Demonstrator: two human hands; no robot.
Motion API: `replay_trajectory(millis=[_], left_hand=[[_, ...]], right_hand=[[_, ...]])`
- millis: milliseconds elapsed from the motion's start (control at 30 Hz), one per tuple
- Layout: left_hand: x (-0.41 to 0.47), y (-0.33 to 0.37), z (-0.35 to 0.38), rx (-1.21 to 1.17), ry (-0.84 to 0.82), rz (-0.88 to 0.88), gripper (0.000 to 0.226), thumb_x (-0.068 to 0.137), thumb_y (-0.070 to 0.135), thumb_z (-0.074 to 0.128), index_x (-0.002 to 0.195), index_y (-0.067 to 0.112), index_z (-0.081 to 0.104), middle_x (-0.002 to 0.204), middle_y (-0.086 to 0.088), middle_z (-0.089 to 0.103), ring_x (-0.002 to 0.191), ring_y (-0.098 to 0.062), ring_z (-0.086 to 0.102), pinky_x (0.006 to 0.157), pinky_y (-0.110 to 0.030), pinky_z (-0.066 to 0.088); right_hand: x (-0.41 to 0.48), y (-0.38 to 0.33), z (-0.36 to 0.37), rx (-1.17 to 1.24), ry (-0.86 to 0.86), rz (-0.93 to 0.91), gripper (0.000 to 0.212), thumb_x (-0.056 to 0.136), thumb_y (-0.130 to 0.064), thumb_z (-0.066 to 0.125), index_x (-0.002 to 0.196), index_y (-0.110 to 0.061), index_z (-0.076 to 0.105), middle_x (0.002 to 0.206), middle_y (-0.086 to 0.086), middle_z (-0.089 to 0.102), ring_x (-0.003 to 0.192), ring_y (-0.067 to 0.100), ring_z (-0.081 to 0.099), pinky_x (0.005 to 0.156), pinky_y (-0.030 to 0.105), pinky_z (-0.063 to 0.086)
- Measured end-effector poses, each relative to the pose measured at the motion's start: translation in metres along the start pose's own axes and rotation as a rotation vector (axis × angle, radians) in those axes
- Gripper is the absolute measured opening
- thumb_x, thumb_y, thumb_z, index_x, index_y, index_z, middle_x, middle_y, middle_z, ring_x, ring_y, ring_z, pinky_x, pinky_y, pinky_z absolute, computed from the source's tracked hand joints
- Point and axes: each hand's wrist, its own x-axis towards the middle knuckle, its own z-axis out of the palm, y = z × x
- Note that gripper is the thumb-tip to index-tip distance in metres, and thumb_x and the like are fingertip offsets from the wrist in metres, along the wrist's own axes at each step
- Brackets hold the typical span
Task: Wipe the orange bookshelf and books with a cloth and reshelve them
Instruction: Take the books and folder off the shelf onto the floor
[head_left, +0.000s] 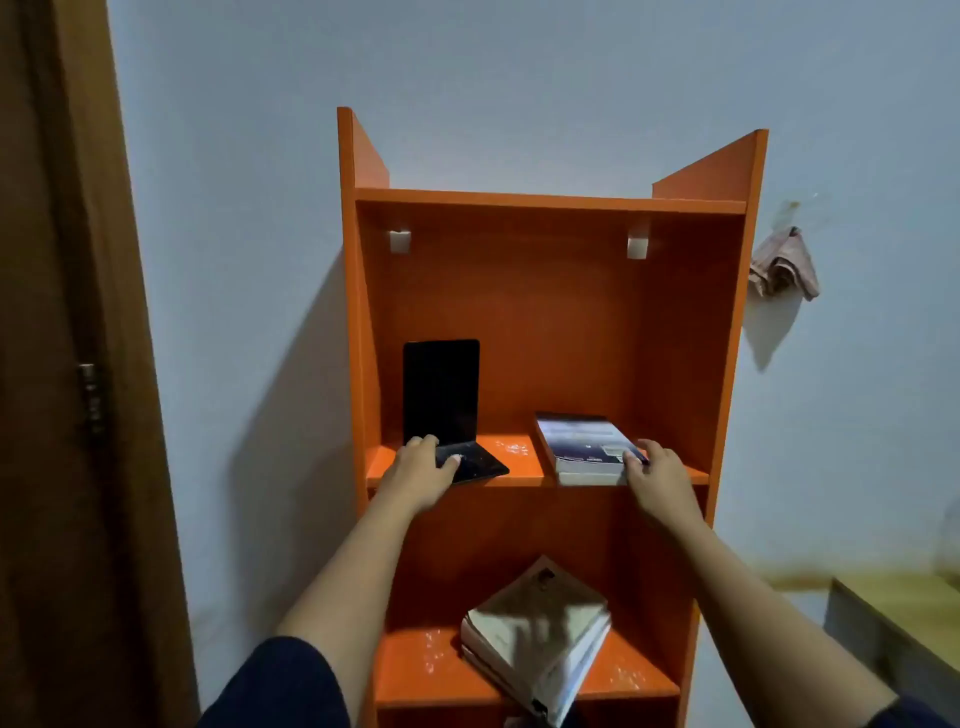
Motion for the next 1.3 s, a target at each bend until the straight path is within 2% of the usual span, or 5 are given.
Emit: replay_trajectory(millis=[500, 767, 867, 1033, 1300], left_hand=[[0.010, -0.022, 0.031, 0.008, 0.063, 0.011, 0.039, 0.096, 0.035, 0.045, 0.124, 0.013, 0.060, 0.133, -0.006, 0.053, 0.122, -0.022, 0.047, 0.099, -0.036, 0.040], [-0.001, -0.012, 0.031, 0.006, 0.102, 0.033, 0.037, 0.093, 0.035, 0.051, 0.122, 0.012, 0.059, 0.132, -0.007, 0.044, 0.127, -0.023, 0.036, 0.098, -0.037, 0.038], [0.003, -0.012, 0.029, 0.015, 0.245, 0.018, 0.035, 0.089, 0.032, 0.059, 0.120, 0.014, 0.057, 0.139, -0.009, 0.029, 0.132, -0.025, 0.028, 0.096, -0.036, 0.040], [0.028, -0.006, 0.021, -0.158, 0.333, -0.060, 0.050, 0.088, 0.025, 0.063, 0.135, 0.021, 0.044, 0.153, -0.014, 0.008, 0.138, -0.034, 0.022, 0.104, -0.039, 0.035], [0.062, -0.013, 0.026, -0.287, 0.312, -0.025, 0.032, 0.090, 0.015, 0.059, 0.122, 0.021, 0.055, 0.121, -0.010, 0.046, 0.119, -0.028, 0.044, 0.086, -0.028, 0.034]], right_hand=[[0.013, 0.019, 0.003, 0.172, 0.033, 0.061, 0.037, 0.092, -0.030, 0.059, 0.120, -0.006, 0.063, 0.122, 0.017, 0.063, 0.115, 0.030, 0.057, 0.100, 0.042, 0.044], [-0.006, 0.015, 0.009, 0.267, 0.142, 0.147, 0.033, 0.084, -0.036, 0.068, 0.108, -0.013, 0.071, 0.090, 0.016, 0.070, 0.088, 0.026, 0.062, 0.080, 0.032, 0.043], [0.005, 0.021, 0.007, 0.336, 0.033, 0.196, 0.040, 0.085, -0.034, 0.066, 0.120, -0.015, 0.063, 0.113, 0.012, 0.063, 0.101, 0.029, 0.062, 0.089, 0.043, 0.052], [0.024, 0.025, -0.002, 0.531, -0.303, 0.248, 0.061, 0.091, -0.022, 0.061, 0.145, -0.026, 0.032, 0.126, 0.008, 0.046, 0.097, 0.026, 0.058, 0.068, 0.036, 0.057], [0.043, 0.028, 0.006, 0.881, -0.572, 0.386, 0.061, 0.084, -0.013, 0.068, 0.139, -0.027, 0.044, 0.136, 0.006, 0.040, 0.103, 0.024, 0.055, 0.075, 0.034, 0.059]])
